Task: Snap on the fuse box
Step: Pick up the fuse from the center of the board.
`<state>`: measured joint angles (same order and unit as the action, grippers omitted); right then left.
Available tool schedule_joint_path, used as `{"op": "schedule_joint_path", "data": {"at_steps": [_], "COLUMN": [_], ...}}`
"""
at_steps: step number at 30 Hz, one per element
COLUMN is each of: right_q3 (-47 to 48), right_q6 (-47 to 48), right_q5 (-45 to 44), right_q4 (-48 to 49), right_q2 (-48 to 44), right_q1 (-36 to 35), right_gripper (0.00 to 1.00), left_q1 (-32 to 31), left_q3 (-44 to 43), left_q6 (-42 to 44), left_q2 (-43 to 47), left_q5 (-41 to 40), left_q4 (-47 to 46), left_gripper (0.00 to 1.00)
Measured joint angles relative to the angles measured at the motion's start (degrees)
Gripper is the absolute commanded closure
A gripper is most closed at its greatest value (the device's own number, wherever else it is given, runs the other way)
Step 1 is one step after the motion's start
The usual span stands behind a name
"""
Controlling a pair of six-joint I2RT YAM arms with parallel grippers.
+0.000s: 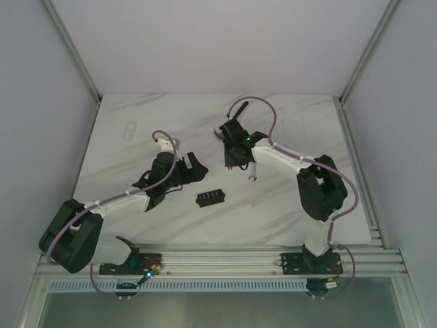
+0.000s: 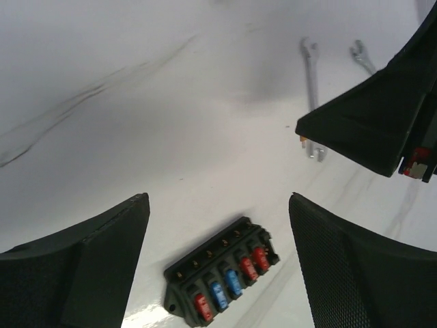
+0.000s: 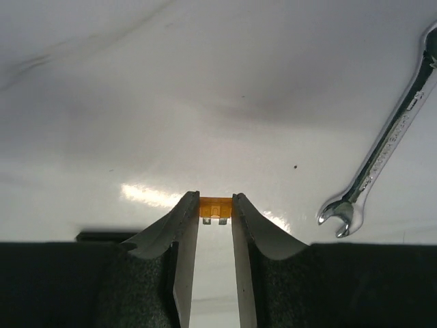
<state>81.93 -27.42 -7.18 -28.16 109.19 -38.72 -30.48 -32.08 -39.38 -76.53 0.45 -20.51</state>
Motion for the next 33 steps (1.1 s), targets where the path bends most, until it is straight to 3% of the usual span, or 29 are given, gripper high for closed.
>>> {"op": "schedule_joint_path", "data": {"at_steps": [14, 20, 33], "right_q3": [-10.6, -14.0, -17.3], "right_q6": [-6.9, -9.5, -12.0], "right_q5": [6.2, 7.8, 9.8], "right_q4": [11.6, 15.0, 19.0], "right_q2": [-13.0, -16.0, -19.2], "right_q1": [-0.2, -0.4, -0.4], "right_gripper": [0.75, 0.75, 0.75], "left_q1": [-11.2, -13.9, -16.5], "left_q3": [3.2, 3.2, 2.4], "left_q6": [1.0, 2.0, 3.0], "left_q2": [-0.1, -2.4, -6.3], "left_q5": [-7.0, -10.5, -12.3], "left_q4": [-16.9, -20.2, -23.8], "left_gripper": [0.33, 0.54, 0.58]}}
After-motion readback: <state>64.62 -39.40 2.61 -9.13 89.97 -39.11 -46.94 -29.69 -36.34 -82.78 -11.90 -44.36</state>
